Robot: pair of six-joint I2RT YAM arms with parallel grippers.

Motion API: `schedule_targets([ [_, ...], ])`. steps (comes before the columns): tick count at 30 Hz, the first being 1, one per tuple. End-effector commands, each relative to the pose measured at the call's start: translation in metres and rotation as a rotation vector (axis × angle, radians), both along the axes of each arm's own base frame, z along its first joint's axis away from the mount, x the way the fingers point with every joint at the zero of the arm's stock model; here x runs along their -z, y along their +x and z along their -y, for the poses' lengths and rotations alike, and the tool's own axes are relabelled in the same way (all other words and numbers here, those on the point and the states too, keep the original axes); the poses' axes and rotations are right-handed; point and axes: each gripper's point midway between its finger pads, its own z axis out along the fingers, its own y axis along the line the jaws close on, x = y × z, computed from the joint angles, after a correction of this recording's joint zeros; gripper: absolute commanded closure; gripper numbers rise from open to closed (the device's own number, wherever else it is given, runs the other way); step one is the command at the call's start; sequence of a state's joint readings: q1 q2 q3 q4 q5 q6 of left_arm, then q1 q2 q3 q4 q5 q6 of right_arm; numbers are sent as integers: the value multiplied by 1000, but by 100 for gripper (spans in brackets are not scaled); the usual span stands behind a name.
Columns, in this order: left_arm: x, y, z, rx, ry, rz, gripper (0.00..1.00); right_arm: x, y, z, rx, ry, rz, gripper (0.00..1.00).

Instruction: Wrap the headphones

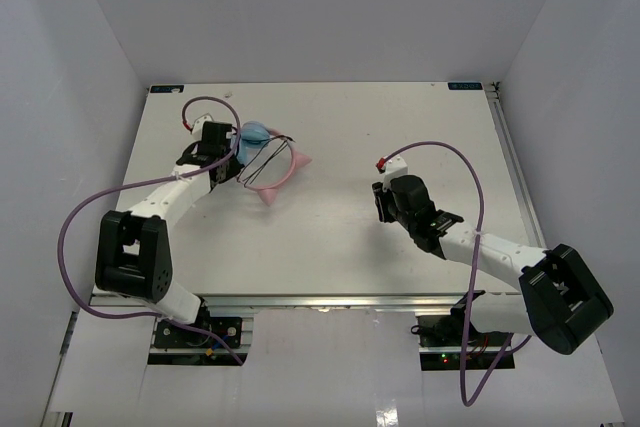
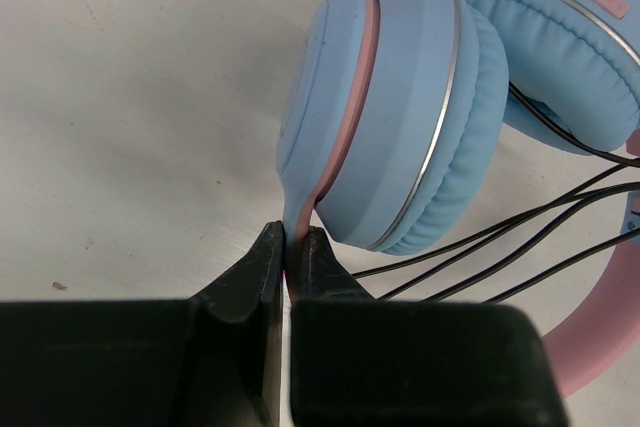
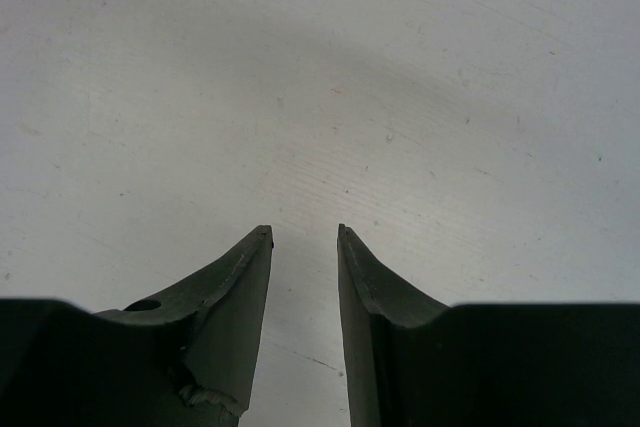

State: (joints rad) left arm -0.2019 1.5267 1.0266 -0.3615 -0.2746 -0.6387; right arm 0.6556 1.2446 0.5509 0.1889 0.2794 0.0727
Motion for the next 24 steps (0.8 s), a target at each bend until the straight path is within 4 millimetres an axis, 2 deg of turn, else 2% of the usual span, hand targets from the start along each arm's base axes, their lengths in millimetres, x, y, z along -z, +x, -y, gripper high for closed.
schedule_targets([
  [1, -36, 14, -14, -84, -87, 172, 100, -9, 3, -3, 0, 39, 35, 61],
  [14, -33, 14, -73, -245, -75, 224, 100, -7, 4, -3, 5, 32, 34, 60],
  [22, -18, 14, -83, -272, -53, 195, 100, -2, 2, 0, 9, 26, 27, 60],
  [24, -15, 13, -95, -304, -43, 188, 100, -1, 2, -1, 8, 27, 25, 60],
])
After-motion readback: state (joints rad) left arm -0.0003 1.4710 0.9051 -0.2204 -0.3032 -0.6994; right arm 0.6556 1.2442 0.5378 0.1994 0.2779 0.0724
